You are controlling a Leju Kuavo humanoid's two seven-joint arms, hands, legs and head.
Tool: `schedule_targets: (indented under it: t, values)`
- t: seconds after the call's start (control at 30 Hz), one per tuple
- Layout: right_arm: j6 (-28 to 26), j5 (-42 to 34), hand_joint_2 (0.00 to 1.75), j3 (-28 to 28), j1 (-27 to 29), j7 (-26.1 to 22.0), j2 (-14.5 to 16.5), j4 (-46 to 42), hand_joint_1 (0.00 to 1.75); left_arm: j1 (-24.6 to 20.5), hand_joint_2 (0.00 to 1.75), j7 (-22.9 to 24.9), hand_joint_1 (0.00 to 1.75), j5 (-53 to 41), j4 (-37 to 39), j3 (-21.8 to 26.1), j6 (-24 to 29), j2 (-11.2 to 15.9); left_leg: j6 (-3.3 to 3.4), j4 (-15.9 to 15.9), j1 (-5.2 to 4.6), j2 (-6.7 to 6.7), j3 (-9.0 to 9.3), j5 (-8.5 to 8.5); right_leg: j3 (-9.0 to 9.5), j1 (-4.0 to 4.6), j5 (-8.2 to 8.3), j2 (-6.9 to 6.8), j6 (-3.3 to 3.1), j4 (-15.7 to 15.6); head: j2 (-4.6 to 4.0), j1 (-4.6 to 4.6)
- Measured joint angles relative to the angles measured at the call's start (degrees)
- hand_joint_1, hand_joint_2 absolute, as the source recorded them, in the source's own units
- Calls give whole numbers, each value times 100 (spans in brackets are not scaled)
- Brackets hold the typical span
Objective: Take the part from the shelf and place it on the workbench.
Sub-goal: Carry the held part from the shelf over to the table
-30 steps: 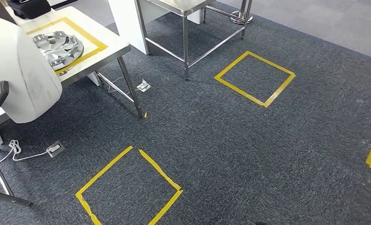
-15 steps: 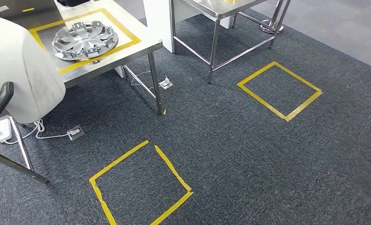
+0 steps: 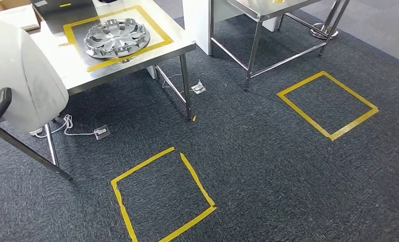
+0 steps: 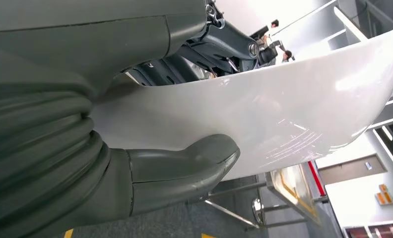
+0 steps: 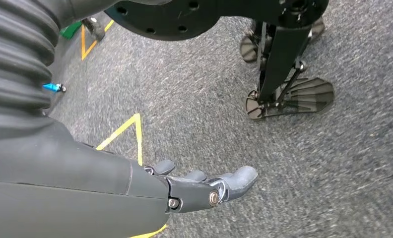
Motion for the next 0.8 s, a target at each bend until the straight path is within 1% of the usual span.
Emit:
schedule_targets:
  t: [0.03, 0.07, 0.1, 0.13, 0.17, 0.2, 0.23, 0.27, 0.3, 0.33, 0.37, 0.4, 0.43, 0.47, 0.5, 0.53, 0.57, 0.6, 0.63, 0.67, 0.7, 0.73, 0.77, 0.8]
  values:
    - [1, 0, 175, 0, -2, -4, -1, 0, 0, -18, 175, -15, 175, -4, 4, -1, -2, -2, 36, -364, -16, 92, 196, 114, 10, 16, -19, -49, 27, 8, 0, 1]
    - [0, 1, 175, 0, -4, -7, -1, -1, 0, -33, 175, -31, 175, -8, 7, -1, -2, -2, 82, -614, -31, 157, 324, 169, 18, 35, -34, -94, 55, 15, 0, 6]
    - [-1, 1, 175, 0, -8, -8, -2, -1, 0, -43, 175, -42, 175, -12, 11, -2, 4, -2, 131, -711, -47, 179, 364, 163, 21, 53, -44, -140, 81, 19, 0, 11]
    - [-1, 2, 175, 0, -15, -9, -2, -1, 0, -47, 175, -50, 175, -16, 18, -2, 10, -1, 186, -716, -56, 118, 357, 168, 24, 65, -49, -189, 107, 19, 0, 17]
    - [-2, 3, 175, 0, -22, -10, -2, -1, 0, -45, 175, -55, 175, -20, 23, -2, 20, 4, 224, -717, -47, 61, 346, 177, 28, 66, -60, -226, 136, 20, -1, 21]
    - [-2, 3, 175, -1, -31, -14, -3, -1, 0, -47, 175, -60, 175, -22, 27, -2, 32, 7, 259, -721, -37, 9, 343, 187, 19, 58, -94, -186, 172, 58, -1, 22]
    - [-1, 5, 175, -1, -39, -18, -2, -1, 0, -52, 175, -64, 175, -24, 26, -2, 42, 7, 295, -728, -23, -39, 343, 197, -30, 48, -178, -82, 208, 182, -1, 27]
    - [2, 7, 175, -1, -43, -21, -2, -1, 0, -56, 175, -69, 175, -26, 24, -3, 55, 1, 324, -736, -7, -83, 347, 207, -137, 33, -311, 58, 241, 419, -1, 35]
    - [4, 8, 175, -1, -44, -25, -1, 0, 0, -54, 175, -72, 175, -28, 23, -5, 64, -10, 343, -735, -2, -128, 341, 209, -299, 20, -474, 202, 263, 760, -1, 42]
    - [6, 10, 175, -1, -39, -24, 0, 1, 0, -43, 175, -72, 175, -31, 23, -8, 73, -24, 355, -732, -1, -179, 333, 210, -499, 13, -635, 282, 274, 1152, 0, 49]
    - [7, 11, 175, -1, -34, -24, 0, 1, 0, -27, 175, -72, 175, -34, 23, -10, 79, -37, 360, -726, -3, -238, 326, 210, -672, 9, -726, 313, 279, 1467, 0, 50]
    - [7, 13, 175, -2, -28, -24, -1, 1, 0, -12, 175, -72, 175, -37, 23, -13, 82, -47, 361, -719, -4, -298, 320, 209, -771, 9, -723, 324, 276, 1617, 0, 50]
    - [6, 13, 175, -2, -25, -25, -1, 1, 0, -2, 175, -72, 175, -39, 23, -13, 85, -54, 359, -711, -4, -361, 316, 209, -763, 8, -610, 336, 266, 1545, 0, 50]
    - [5, 13, 175, -2, -25, -26, -2, 1, 0, 3, 175, -73, 175, -43, 23, -13, 87, -58, 353, -703, -3, -421, 316, 208, -644, 5, -413, 364, 248, 1258, 0, 51]
    - [5, 13, 175, -2, -27, -29, -3, 1, 0, 4, 175, -74, 175, -48, 22, -13, 89, -62, 342, -697, 0, -476, 315, 208, -463, 0, -209, 433, 225, 848, 0, 52]
    - [5, 13, 175, -3, -30, -34, -3, 1, 0, 2, 175, -77, 175, -55, 22, -13, 92, -64, 320, -690, -6, -529, 309, 208, -292, 1, -67, 511, 211, 478, 0, 51]
    - [5, 13, 175, -3, -33, -40, -4, 1, 0, -1, 175, -80, 175, -65, 21, -13, 95, -68, 289, -688, -10, -579, 300, 213, -173, -1, 10, 567, 200, 217, 0, 51]
    - [6, 13, 175, -4, -35, -48, -4, 1, 0, -3, 175, -84, 175, -75, 21, -13, 97, -71, 253, -693, -11, -622, 291, 219, -114, 4, 22, 594, 188, 86, 0, 50]
    - [7, 12, 175, -5, -39, -54, -4, 1, 0, -5, 175, -88, 175, -82, 21, -13, 98, -72, 210, -709, -9, -667, 283, 232, -105, 17, 9, 570, 172, 69, 0, 49]
    - [7, 11, 175, -5, -45, -58, -3, 1, 0, -6, 175, -92, 175, -90, 20, -12, 99, -68, 168, -728, 0, -710, 276, 246, -95, 15, 24, 519, 138, 52, 0, 50]
    - [8, 10, 175, -7, -52, -60, 1, 0, 0, -3, 175, -98, 175, -93, 21, -11, 99, -62, 135, -722, 4, -692, 263, 240, -78, 14, 42, 469, 96, 27, 0, 49]
    - [8, 9, 175, -11, -58, -62, 4, 0, 0, -9, 175, -102, 175, -97, 22, -9, 101, -55, 105, -654, 1, -610, 222, 192, -59, 7, 63, 420, 51, -2, 0, 38]
    - [9, 9, 175, -19, -60, -64, 8, 0, 0, -21, 175, -109, 175, -100, 23, -8, 102, -51, 81, -467, -4, -488, 129, 76, -42, -3, 82, 367, 15, -29, 0, 27]
    - [9, 9, 175, -29, -56, -65, 9, 0, 0, -28, 175, -114, 175, -103, 25, -8, 102, -55, 61, -157, -6, -343, -13, -92, -35, -2, 87, 318, -10, -40, 0, 15]
